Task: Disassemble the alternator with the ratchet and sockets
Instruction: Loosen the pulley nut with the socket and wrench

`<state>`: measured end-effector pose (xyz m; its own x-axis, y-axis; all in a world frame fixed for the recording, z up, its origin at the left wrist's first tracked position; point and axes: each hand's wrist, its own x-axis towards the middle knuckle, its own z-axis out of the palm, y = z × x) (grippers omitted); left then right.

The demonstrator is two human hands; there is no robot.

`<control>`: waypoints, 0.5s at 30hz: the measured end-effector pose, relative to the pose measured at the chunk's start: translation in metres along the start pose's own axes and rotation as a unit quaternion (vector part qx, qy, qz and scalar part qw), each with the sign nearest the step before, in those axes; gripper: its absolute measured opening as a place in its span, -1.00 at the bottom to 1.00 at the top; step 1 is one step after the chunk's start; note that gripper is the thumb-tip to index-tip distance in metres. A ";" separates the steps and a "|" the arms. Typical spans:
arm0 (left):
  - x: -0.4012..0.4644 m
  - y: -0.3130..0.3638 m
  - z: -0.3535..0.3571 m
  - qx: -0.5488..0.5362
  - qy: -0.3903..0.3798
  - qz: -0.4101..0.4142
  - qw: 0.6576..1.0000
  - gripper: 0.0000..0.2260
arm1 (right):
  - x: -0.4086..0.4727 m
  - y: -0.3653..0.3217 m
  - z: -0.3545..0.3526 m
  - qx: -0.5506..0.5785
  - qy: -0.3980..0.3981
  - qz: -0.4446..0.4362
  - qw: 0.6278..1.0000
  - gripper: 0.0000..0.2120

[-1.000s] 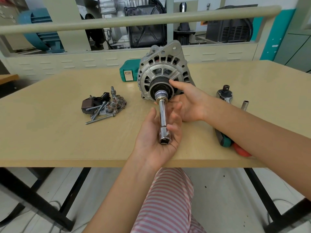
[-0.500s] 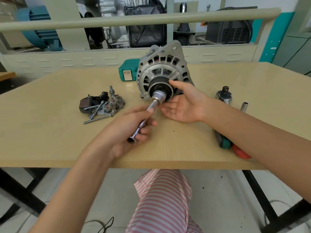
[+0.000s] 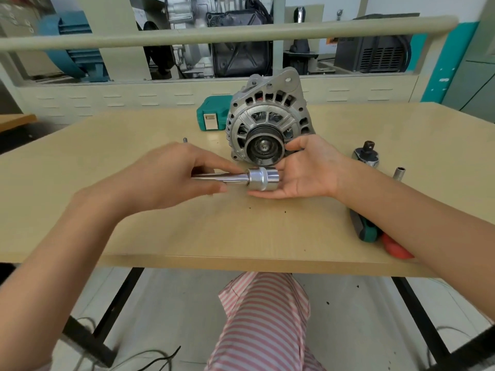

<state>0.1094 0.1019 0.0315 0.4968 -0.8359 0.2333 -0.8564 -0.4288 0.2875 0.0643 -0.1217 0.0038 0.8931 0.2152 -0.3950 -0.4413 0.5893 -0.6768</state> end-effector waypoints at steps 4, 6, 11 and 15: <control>0.008 0.009 -0.015 0.280 0.092 0.168 0.941 -0.72 | 0.002 0.003 -0.001 0.004 -0.005 0.047 0.999 -0.43; 0.011 0.010 -0.017 0.340 0.133 0.218 0.905 -0.82 | 0.002 0.004 0.000 -0.013 -0.009 0.050 0.999 -0.49; 0.005 -0.008 -0.011 0.258 0.128 0.147 0.946 -0.75 | 0.003 0.006 0.001 -0.085 0.008 0.023 0.996 -0.61; -0.015 -0.033 0.005 0.096 0.186 0.005 0.978 -0.79 | 0.002 0.002 0.004 -0.144 -0.007 0.014 0.989 -0.67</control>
<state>0.1296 0.1272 0.0133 0.4742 -0.6734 0.5671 -0.8545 -0.5071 0.1123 0.0653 -0.1165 0.0043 0.8802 0.2409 -0.4090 -0.4710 0.3362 -0.8155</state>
